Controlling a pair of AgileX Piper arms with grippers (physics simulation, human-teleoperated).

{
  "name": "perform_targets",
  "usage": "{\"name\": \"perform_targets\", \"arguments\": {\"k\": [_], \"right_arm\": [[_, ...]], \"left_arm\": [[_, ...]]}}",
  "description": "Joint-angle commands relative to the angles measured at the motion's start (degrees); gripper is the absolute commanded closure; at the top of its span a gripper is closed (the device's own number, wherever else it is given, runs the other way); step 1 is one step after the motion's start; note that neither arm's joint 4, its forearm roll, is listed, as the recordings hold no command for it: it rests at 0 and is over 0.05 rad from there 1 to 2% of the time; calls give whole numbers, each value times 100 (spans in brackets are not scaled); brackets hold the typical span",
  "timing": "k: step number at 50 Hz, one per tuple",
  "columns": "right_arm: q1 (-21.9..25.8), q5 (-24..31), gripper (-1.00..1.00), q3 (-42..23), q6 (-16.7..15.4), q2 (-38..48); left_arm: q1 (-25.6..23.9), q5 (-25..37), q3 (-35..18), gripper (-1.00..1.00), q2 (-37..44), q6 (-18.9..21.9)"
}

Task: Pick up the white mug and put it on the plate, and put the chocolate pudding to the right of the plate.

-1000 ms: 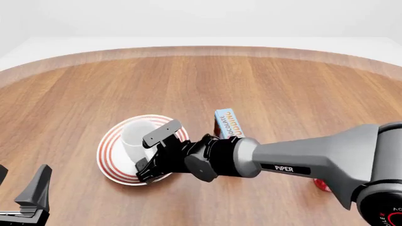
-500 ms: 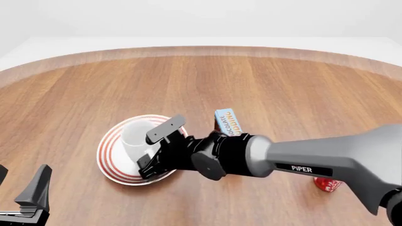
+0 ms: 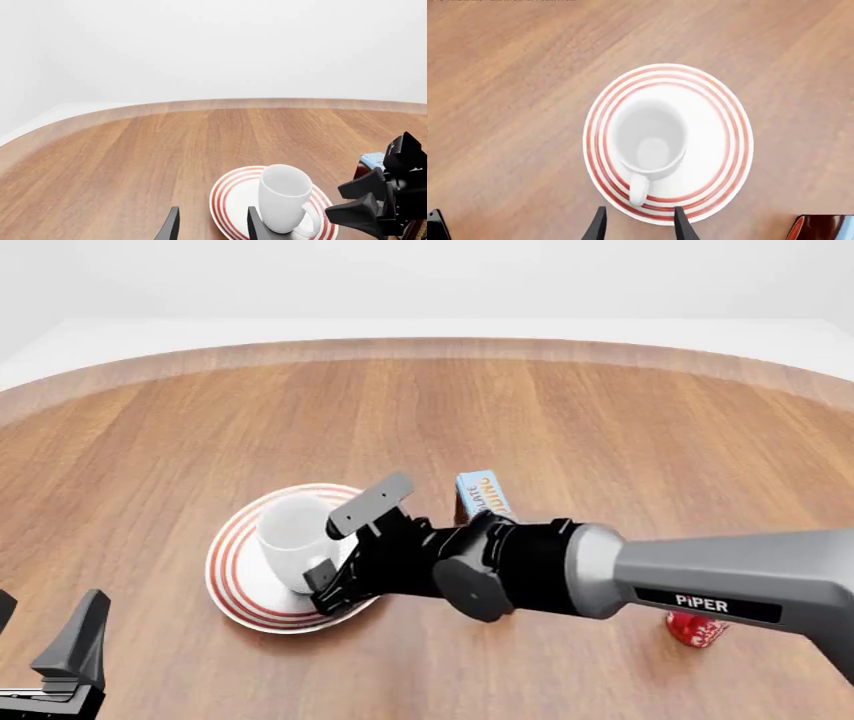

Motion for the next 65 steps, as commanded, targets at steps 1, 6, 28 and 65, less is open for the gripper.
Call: {"name": "perform_targets", "arguments": {"k": [1,6,28,65], "right_arm": [[-36,-90,-100,289,-78,-302],[-39,-135,-100,466,-105,-489],[-77,-469,-100,1200,-194,-1134],[-160,-1434,-100,2884,-241,-2410]], "left_arm": [[0,0,0,-100,0,0],[0,0,0,-100,0,0],[0,0,0,-100,0,0],[0,0,0,-100,0,0]]}}
